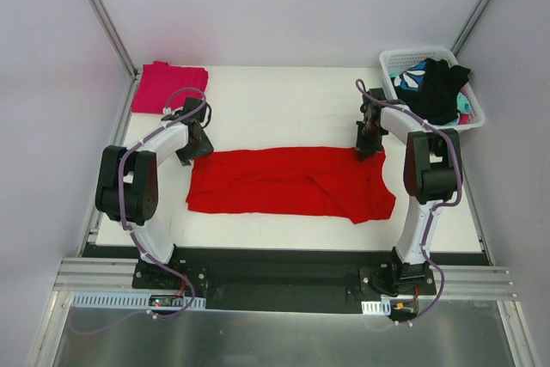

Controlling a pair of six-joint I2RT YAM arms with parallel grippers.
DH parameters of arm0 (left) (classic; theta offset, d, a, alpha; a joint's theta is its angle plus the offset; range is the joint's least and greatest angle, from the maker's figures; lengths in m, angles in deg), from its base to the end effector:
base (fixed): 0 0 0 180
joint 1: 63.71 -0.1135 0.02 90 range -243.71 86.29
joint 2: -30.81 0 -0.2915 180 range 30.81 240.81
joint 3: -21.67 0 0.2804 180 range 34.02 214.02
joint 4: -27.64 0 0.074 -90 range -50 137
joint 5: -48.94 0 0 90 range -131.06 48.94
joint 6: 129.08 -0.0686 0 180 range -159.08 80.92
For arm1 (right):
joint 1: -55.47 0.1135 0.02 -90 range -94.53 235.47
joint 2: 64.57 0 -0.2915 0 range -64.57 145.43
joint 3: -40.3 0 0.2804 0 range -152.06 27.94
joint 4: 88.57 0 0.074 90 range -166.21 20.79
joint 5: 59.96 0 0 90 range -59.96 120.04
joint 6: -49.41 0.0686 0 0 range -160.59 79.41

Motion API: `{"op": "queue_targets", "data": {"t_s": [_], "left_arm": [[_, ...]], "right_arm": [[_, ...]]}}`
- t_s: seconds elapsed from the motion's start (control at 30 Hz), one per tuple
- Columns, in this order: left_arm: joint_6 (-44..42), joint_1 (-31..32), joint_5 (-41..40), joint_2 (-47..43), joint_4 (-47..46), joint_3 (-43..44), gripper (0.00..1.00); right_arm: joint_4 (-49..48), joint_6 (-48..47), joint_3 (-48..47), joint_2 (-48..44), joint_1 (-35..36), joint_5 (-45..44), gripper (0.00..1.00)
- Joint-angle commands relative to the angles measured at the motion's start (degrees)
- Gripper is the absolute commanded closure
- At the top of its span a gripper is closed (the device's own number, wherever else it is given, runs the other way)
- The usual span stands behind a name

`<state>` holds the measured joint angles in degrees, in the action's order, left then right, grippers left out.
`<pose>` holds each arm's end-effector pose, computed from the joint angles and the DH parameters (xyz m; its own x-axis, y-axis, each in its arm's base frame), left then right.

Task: Fold and stack the t-shirts

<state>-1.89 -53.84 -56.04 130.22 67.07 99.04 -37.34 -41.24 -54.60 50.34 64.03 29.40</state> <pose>0.3918 -0.0502 0.1726 -0.7161 -0.4681 -0.5178 -0.4882 0.8661 -0.1078 0.4472 0.0665 0.1469 -0.9346 -0.1522 -0.3215 -0.1559 0.9877 -0.0142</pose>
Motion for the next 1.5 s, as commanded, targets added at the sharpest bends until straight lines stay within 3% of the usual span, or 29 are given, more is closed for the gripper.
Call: {"op": "queue_targets", "data": {"t_s": [0.0, 0.3, 0.57, 0.77, 1.23, 1.37, 1.47], "left_arm": [[1.31, -1.17, -4.26, -2.47, -2.54, 0.02, 0.46], [1.04, -2.22, -6.11, -2.2, -4.21, 1.0, 0.47], [2.36, -2.4, 2.59, -5.9, -9.14, -2.87, 0.52], [2.98, -2.4, 1.01, -3.62, -9.84, -3.49, 0.73], [2.36, -2.4, -0.31, 2.19, -12.74, -2.87, 0.7], [1.92, -2.4, -0.92, 1.92, -13.01, -2.52, 0.73], [1.66, -2.57, -1.71, 2.18, -13.1, -1.21, 0.81]], "right_arm": [[2.52, -1.64, 0.28, -0.74, -0.21, -3.13, 0.99], [2.61, -2.08, 0.28, -1.53, -0.21, -1.82, 0.99], [2.61, -2.26, 0.63, -1.62, -0.12, -1.99, 0.99], [2.26, -2.17, 0.89, -2.32, -0.03, -1.11, 0.99], [2.26, -2.61, 1.33, -4.35, -0.03, 2.05, 0.99], [1.73, -2.7, 1.59, -4.52, -0.03, 3.19, 0.99], [1.56, -2.96, 1.86, -4.52, 0.14, 3.72, 0.99]]}}
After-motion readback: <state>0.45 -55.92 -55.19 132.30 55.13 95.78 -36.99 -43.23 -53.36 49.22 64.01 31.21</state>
